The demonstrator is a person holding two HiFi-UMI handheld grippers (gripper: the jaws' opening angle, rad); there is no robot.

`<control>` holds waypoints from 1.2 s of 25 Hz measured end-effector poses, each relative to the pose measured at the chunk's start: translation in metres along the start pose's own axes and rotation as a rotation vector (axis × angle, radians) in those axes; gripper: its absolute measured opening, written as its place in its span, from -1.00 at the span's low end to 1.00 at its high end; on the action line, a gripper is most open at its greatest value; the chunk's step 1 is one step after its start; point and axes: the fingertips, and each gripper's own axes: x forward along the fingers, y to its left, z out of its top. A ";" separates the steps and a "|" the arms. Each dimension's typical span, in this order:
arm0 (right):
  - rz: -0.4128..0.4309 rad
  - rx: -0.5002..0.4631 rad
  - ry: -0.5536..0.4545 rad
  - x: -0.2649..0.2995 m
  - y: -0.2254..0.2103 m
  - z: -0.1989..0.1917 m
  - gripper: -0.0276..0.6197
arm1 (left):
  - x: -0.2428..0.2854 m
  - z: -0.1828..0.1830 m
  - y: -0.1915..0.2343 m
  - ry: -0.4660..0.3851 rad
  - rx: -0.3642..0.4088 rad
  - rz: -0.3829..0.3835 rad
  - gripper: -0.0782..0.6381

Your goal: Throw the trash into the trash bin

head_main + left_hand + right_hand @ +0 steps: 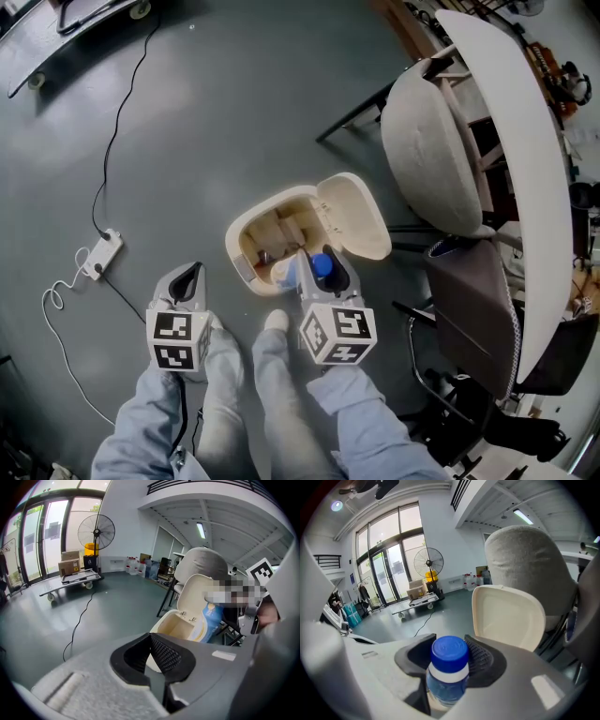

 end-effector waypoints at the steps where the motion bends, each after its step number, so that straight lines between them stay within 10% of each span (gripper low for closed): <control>1: -0.004 -0.008 0.003 0.007 0.000 -0.004 -0.32 | 0.001 -0.002 0.005 0.006 -0.001 0.004 -0.76; 17: -0.068 -0.104 0.169 0.123 -0.017 -0.090 -0.32 | 0.025 -0.014 0.062 0.054 -0.054 0.050 -0.76; 30: -0.057 -0.054 0.161 0.141 -0.027 -0.090 -0.12 | 0.034 -0.026 0.065 0.074 -0.085 0.063 -0.76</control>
